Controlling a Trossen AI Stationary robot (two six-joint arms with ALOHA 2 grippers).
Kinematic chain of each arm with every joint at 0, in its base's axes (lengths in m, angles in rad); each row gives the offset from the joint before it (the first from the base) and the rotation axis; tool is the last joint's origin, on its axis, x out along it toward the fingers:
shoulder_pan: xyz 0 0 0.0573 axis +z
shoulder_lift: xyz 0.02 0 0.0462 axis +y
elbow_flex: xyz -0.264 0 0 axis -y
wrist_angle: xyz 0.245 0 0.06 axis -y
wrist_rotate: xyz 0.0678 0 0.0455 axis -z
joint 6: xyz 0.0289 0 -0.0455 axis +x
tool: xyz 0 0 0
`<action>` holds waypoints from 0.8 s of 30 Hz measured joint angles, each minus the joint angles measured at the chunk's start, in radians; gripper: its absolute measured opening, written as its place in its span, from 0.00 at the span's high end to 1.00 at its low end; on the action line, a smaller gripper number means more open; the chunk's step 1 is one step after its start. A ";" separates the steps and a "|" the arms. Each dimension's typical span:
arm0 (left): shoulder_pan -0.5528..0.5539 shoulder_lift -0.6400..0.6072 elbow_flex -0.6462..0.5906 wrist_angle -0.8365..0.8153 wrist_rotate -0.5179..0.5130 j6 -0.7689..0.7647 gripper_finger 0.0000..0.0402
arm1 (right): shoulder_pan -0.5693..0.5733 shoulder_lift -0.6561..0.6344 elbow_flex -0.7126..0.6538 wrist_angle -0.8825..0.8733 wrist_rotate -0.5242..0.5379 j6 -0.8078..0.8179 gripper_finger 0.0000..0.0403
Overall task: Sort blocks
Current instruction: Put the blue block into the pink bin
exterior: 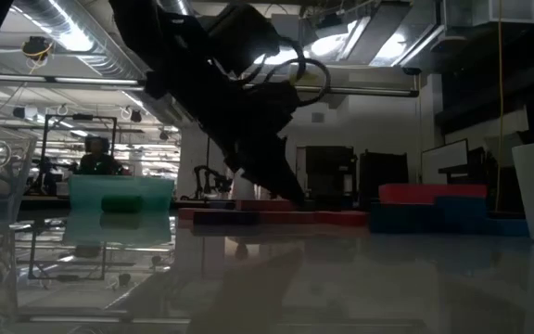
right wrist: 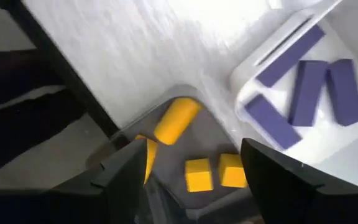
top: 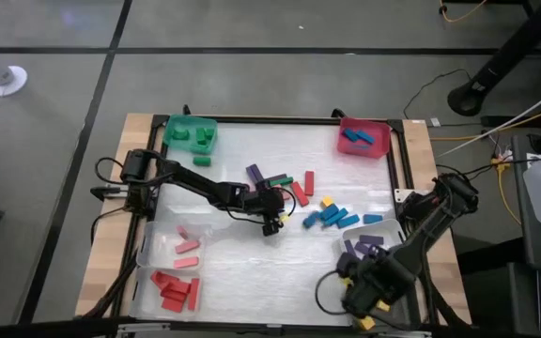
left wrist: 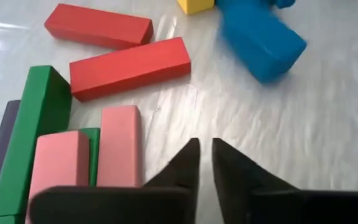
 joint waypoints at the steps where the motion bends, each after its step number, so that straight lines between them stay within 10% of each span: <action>1: 0.002 -0.006 0.000 -0.004 0.000 0.003 0.96 | -0.012 0.000 0.000 -0.013 -0.014 -0.014 0.36; 24: 0.016 -0.158 0.027 0.006 0.001 0.085 0.69 | -0.200 0.000 0.000 -0.157 0.111 -0.496 0.36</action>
